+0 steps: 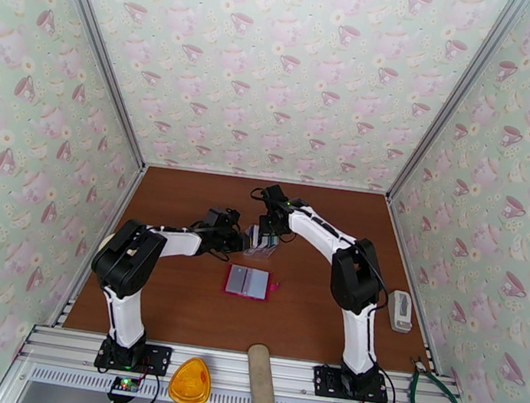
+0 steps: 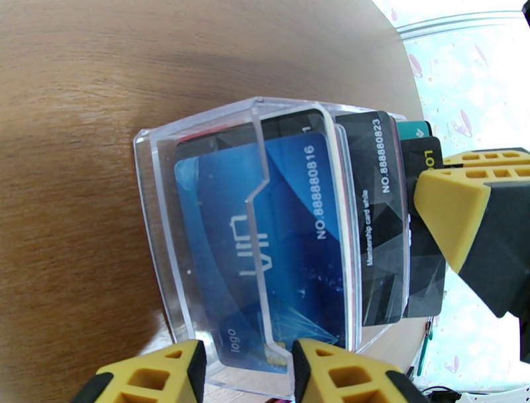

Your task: Put the credit cards into the card holder

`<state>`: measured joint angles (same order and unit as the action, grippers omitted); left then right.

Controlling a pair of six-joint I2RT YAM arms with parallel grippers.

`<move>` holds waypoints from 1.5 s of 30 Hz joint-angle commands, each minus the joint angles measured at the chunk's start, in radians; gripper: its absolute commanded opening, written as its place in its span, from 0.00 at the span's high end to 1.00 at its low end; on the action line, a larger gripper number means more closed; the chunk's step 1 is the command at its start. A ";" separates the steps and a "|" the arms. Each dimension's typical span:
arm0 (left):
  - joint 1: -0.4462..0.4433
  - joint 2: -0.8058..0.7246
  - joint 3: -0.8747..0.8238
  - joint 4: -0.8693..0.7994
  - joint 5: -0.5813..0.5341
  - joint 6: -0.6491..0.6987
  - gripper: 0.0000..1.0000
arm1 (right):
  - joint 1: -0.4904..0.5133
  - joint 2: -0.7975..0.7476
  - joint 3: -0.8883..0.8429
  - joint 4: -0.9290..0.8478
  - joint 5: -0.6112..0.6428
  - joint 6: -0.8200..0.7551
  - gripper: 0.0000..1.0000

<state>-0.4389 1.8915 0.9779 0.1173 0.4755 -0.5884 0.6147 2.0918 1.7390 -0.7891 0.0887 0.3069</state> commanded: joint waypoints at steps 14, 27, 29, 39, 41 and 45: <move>0.005 0.030 -0.004 -0.061 -0.021 0.000 0.59 | 0.007 -0.086 -0.100 -0.062 -0.061 0.055 0.85; 0.000 0.032 -0.013 -0.018 0.013 -0.017 0.59 | 0.003 -0.081 -0.052 -0.079 -0.042 0.071 1.00; -0.001 0.029 -0.018 -0.002 0.021 -0.023 0.59 | 0.001 -0.076 -0.030 -0.091 -0.031 0.076 1.00; -0.004 -0.059 -0.054 0.059 0.018 -0.035 0.58 | -0.013 -0.116 0.027 -0.134 -0.020 0.074 1.00; -0.004 -0.078 -0.056 0.059 0.014 -0.035 0.57 | -0.013 -0.147 0.004 -0.129 -0.020 0.079 1.00; -0.004 -0.127 -0.054 0.030 0.001 -0.025 0.57 | -0.013 -0.237 -0.071 -0.095 -0.020 0.102 1.00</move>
<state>-0.4400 1.8256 0.9325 0.1596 0.4862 -0.6216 0.6014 1.9503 1.7065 -0.8932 0.0536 0.3836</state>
